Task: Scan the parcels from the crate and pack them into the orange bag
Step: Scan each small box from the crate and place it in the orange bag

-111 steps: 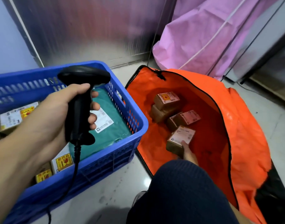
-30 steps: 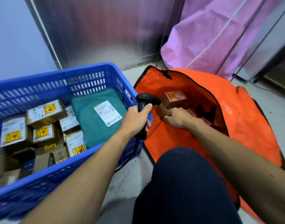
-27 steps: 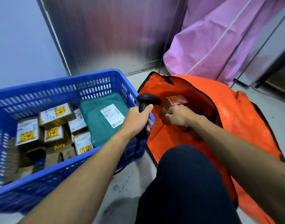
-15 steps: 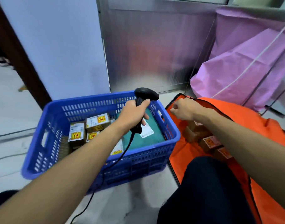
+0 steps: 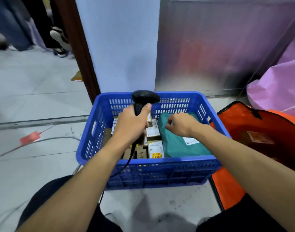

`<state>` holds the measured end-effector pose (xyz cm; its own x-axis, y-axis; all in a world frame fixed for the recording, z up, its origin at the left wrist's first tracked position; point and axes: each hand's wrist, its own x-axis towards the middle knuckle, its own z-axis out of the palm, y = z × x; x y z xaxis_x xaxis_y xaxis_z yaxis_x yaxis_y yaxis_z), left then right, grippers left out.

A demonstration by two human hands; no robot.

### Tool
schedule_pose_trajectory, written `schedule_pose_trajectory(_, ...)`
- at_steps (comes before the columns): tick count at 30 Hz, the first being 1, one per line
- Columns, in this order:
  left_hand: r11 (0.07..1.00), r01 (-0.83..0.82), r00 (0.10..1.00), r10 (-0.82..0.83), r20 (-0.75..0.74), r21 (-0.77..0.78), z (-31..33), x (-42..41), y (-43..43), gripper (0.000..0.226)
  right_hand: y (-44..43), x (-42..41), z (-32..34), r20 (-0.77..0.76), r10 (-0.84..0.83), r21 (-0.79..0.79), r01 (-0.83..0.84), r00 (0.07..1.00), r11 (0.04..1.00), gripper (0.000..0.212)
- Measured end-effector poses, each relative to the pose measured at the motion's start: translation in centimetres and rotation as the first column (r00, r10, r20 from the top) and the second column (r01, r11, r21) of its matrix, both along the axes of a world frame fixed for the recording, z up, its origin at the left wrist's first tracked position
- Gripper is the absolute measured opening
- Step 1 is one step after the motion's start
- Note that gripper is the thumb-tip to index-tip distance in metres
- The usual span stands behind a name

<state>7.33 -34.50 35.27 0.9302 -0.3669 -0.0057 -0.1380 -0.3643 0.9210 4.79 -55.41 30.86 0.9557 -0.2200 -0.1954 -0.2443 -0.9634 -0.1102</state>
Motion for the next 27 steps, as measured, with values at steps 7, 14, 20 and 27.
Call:
schedule_pose_trajectory(7,0.997,-0.04,0.999,0.037,-0.034,-0.068,0.3,2.9,1.5,0.032,1.7,3.1,-4.9,-0.156,0.015,-0.005,-0.016,0.988,1.0,0.038)
schedule_pose_trajectory(14,0.997,-0.082,0.994,0.083,-0.075,0.009,-1.0,5.0,1.5,0.035,3.0,4.3,-11.1,-0.457,0.034,0.022,-0.026,0.889,0.999,0.038)
schedule_pose_trajectory(20,0.997,-0.059,0.992,0.063,-0.109,0.039,-1.8,5.5,0.8,0.033,2.7,5.3,-14.5,-0.479,-0.142,0.27,0.299,0.866,0.915,0.037)
schedule_pose_trajectory(27,0.997,-0.029,0.994,0.037,-0.106,0.071,-2.4,5.5,-0.4,0.031,4.6,7.4,-16.6,-0.621,-0.098,0.345,0.383,0.778,0.857,0.054)
